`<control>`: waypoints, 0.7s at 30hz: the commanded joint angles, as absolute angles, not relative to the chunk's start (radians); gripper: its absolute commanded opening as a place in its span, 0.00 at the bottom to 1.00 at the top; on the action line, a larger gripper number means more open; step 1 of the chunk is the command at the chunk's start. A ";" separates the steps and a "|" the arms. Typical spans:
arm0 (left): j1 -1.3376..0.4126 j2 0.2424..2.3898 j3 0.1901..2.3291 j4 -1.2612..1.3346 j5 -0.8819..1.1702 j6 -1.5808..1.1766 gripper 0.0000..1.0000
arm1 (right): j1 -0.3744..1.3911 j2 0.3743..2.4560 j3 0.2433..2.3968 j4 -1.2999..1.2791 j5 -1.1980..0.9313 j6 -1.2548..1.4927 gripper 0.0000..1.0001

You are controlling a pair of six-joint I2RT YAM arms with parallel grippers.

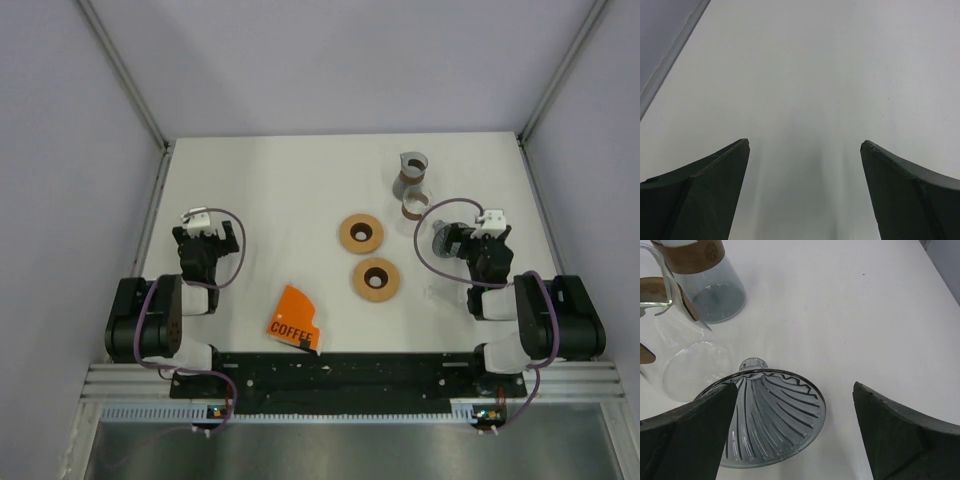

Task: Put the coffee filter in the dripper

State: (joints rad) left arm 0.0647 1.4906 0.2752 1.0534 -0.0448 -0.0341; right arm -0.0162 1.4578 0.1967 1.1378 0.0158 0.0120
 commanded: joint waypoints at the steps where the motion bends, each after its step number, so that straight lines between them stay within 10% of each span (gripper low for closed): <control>1: 0.066 1.482 0.298 1.095 -0.037 -0.034 0.99 | -0.025 1.457 0.192 1.206 0.005 0.028 0.99; 14: 0.067 1.476 0.301 1.095 -0.035 -0.032 0.99 | -0.025 1.459 0.193 1.203 0.005 0.029 0.99; 21: 0.067 1.365 0.613 0.449 0.050 0.034 0.90 | -0.025 1.350 0.170 1.143 0.063 0.049 0.99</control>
